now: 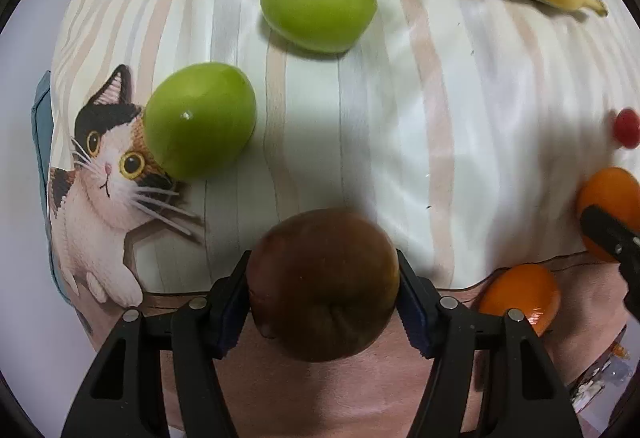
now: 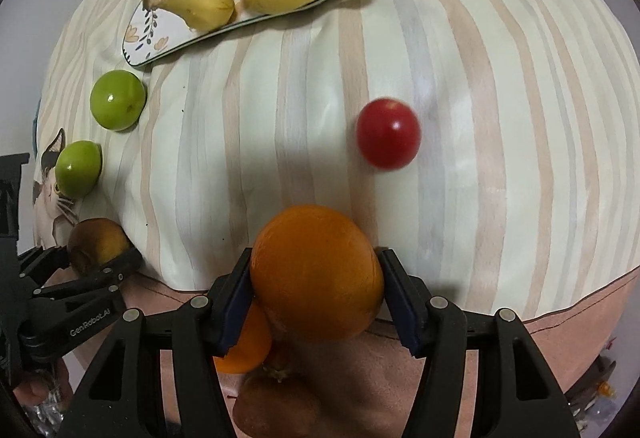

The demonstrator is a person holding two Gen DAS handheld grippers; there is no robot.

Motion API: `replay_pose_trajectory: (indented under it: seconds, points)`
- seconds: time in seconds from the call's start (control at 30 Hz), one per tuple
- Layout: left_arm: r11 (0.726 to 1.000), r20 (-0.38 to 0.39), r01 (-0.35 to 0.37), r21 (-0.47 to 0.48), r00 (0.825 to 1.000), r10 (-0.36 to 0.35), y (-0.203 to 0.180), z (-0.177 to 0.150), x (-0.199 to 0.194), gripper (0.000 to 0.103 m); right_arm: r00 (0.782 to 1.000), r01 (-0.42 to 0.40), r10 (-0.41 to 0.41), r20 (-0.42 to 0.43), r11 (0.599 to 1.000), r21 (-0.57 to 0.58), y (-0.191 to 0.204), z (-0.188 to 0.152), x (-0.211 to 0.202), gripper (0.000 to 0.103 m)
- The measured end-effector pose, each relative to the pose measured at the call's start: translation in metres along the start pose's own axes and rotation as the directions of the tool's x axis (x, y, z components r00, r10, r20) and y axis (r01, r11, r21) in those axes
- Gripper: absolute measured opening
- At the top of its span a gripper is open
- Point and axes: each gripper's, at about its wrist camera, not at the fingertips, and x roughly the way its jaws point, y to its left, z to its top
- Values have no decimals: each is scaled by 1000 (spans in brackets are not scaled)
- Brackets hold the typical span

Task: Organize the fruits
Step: 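Place the brown apple and orange on the plate and open both grippers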

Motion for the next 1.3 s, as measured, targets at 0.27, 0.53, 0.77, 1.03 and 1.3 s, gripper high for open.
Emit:
replay_pose_trajectory:
  seconds: [0.27, 0.53, 0.77, 1.03, 1.3]
  points:
    - [994, 110, 106, -12, 988, -104, 7, 27, -71, 62, 994, -78, 78, 79, 997, -3, 13, 8, -41, 62]
    - [990, 229, 142, -3, 964, -138, 10, 103, -143, 62, 969, -129, 127, 211, 992, 0, 12, 74, -97, 62]
    - [994, 202, 106, -8, 974, -102, 11, 186, -102, 62, 962, -94, 87, 258, 995, 14, 10, 146, -90, 62]
    - [993, 96, 118, -27, 989, -115, 13, 235, -36, 62, 975, -46, 42, 217, 999, 15, 12, 198, -42, 62]
    - [992, 51, 121, -21, 991, -120, 11, 241, -16, 62, 985, -33, 29, 172, 999, 25, 7, 209, -16, 62]
